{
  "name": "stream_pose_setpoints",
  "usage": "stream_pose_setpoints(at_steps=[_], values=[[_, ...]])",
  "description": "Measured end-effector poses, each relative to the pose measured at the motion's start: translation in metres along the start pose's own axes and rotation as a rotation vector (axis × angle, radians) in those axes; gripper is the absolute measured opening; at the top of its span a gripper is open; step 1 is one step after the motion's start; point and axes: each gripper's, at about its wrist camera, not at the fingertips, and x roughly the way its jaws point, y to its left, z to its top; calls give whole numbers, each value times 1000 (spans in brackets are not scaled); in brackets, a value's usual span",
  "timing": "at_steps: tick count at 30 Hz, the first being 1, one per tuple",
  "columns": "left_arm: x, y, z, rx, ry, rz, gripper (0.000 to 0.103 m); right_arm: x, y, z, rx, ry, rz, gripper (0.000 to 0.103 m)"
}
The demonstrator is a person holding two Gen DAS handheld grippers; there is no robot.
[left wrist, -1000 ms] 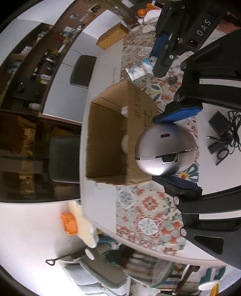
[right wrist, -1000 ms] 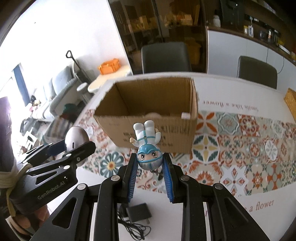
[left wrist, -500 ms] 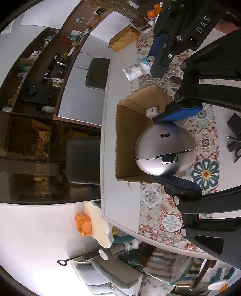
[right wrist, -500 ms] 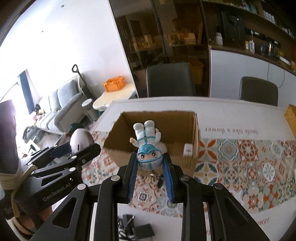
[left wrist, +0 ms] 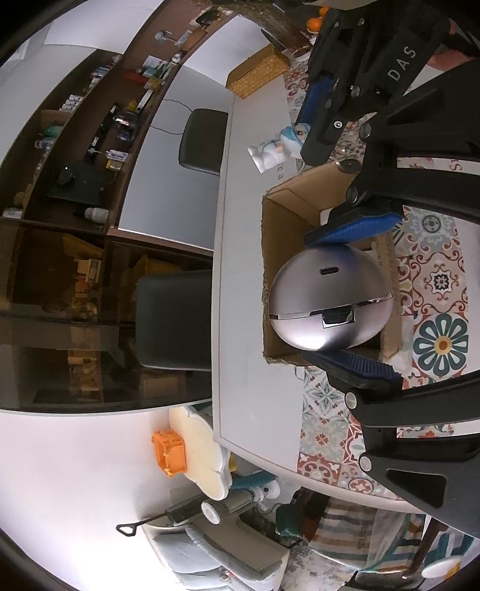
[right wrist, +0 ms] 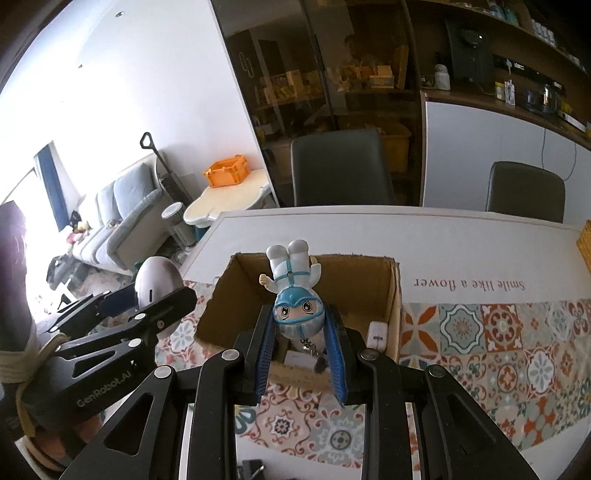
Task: Organize rigid objects
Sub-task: 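Lift and carry the figurine and silver speaker over the box with both tools, then open both grippers to drop the figurine and silver speaker into the box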
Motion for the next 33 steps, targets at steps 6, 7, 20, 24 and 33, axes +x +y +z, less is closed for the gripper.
stream_pose_setpoints(at_steps=[6,7,20,24,33], values=[[24,2,9,-5,48,6,54,27,-6,12,1,61,2,27],[28,1,10,-6,57,7,54,33,-8,13,11,78,4,27],[73,-3,11,19,157,83,58,81,-27,12,41,199,-25,28],[69,-1,10,22,152,119,65,86,-28,11,41,211,-27,33],[37,11,-5,-6,122,177,83,69,-25,4,49,190,-69,57]])
